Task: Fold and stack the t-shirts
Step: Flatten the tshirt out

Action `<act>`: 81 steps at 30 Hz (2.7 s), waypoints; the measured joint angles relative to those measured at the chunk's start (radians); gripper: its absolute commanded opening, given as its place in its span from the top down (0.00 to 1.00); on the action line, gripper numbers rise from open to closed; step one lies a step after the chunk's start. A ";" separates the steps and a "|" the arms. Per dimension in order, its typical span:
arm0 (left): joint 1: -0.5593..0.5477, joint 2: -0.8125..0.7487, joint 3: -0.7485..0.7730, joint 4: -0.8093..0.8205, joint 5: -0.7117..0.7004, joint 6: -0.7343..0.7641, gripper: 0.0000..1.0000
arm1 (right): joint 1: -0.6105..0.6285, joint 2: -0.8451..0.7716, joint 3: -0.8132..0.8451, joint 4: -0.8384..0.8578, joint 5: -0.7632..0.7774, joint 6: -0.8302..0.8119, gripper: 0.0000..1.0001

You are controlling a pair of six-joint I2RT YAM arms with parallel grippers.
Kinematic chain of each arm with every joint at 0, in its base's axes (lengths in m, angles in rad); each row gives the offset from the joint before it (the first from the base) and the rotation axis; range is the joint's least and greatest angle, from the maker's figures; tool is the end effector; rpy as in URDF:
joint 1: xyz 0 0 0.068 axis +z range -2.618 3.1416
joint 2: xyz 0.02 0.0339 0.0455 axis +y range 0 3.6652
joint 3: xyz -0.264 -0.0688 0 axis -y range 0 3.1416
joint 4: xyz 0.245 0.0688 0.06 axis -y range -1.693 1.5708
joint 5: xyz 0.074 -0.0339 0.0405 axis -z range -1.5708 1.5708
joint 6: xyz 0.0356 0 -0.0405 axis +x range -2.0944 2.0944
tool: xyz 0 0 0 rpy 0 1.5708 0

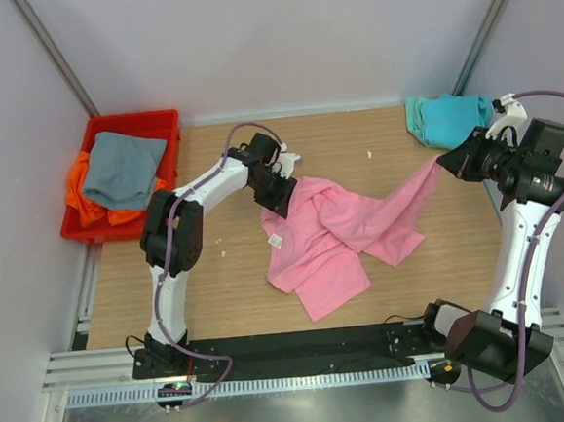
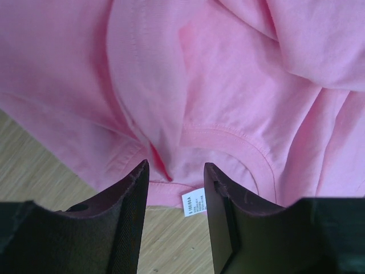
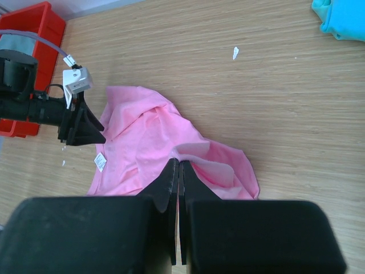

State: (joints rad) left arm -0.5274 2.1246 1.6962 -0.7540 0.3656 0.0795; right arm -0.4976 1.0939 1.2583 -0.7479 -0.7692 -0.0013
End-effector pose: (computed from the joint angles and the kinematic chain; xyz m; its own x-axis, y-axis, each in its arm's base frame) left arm 0.3801 -0.2361 0.1916 -0.7506 0.5230 -0.4038 0.6487 0.6995 -0.2998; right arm 0.1997 -0.0803 0.3925 -0.4839 0.2618 -0.8350 -0.1678 0.9088 0.3821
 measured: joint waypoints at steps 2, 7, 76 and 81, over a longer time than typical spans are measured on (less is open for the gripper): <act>-0.016 0.003 -0.005 -0.002 0.000 0.005 0.56 | 0.000 0.000 0.000 0.000 0.000 0.000 0.99; -0.022 0.008 -0.010 0.001 -0.015 0.008 0.57 | 0.000 0.000 -0.004 0.003 0.000 0.000 0.99; 0.063 -0.836 0.069 0.044 -0.463 0.166 1.00 | 0.138 -0.018 0.148 0.411 0.344 0.137 0.99; 0.064 -0.880 0.129 0.041 -0.464 0.213 1.00 | 0.137 -0.030 0.152 0.390 0.340 0.074 0.99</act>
State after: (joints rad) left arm -0.4629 1.2449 1.8248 -0.7132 -0.0982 0.2928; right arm -0.3603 1.0641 1.4105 -0.3576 -0.4294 0.0723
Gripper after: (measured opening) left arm 0.003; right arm 0.028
